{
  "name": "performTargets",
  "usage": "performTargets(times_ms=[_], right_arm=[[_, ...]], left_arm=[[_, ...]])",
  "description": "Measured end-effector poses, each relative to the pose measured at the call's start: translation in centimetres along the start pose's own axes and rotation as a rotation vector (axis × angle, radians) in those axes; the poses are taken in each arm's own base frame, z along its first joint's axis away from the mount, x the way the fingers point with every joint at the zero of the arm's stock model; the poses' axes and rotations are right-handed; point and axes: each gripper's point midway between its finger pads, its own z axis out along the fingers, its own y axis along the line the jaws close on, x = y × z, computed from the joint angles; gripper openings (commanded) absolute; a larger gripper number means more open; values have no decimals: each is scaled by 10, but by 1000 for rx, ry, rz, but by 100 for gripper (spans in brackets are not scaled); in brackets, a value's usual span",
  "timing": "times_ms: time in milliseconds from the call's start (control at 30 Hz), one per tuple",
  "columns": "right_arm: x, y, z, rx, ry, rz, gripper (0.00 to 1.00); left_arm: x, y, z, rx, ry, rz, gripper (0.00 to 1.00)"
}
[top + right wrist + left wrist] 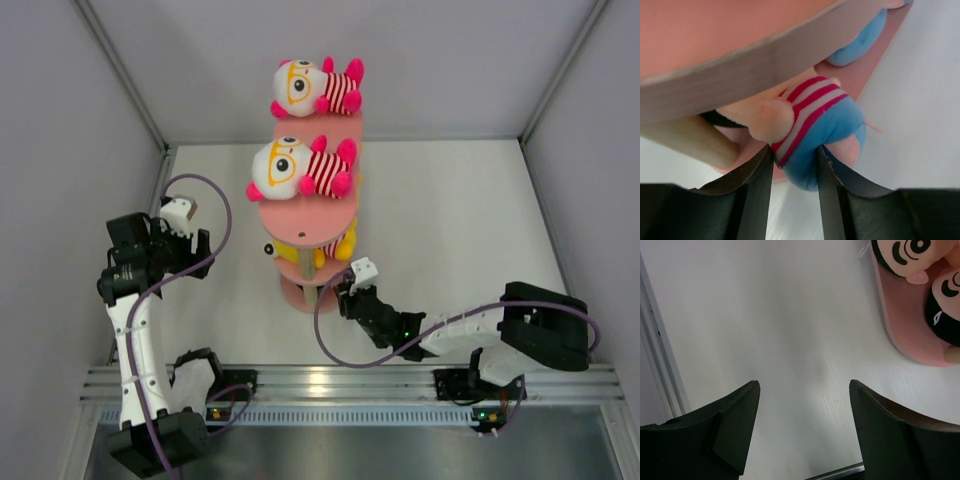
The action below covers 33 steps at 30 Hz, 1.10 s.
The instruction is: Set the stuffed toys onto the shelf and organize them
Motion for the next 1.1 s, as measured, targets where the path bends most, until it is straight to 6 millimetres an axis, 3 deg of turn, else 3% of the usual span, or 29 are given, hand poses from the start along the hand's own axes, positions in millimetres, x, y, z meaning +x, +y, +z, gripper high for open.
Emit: performTargets(times_ms=[267,467,567,667,767,833,967,1100], right_arm=[[2,25,-24,-147,17,7,68],[-29,20,-57,-250,-30,125,89],[-46,15,-71,-281,-44,241,90],[-48,3,-70,-294,-23,387,87],[-29,-34,-49,-205,39,566,85],[-13,-47,-39,-155,96,633,85],[10,-33,-27,-179,229,705,82],[10,-14,-17,-240,269,763,75]], left_arm=[[0,0,0,0,0,0,78],[0,0,0,0,0,0,78],[0,0,0,1,1,0,78],[0,0,0,3,0,-1,78],[0,-1,0,6,-1,-2,78],[0,-1,0,7,-2,-3,79],[0,-2,-1,5,-7,-1,79],[3,-2,0,1,-2,-1,79]])
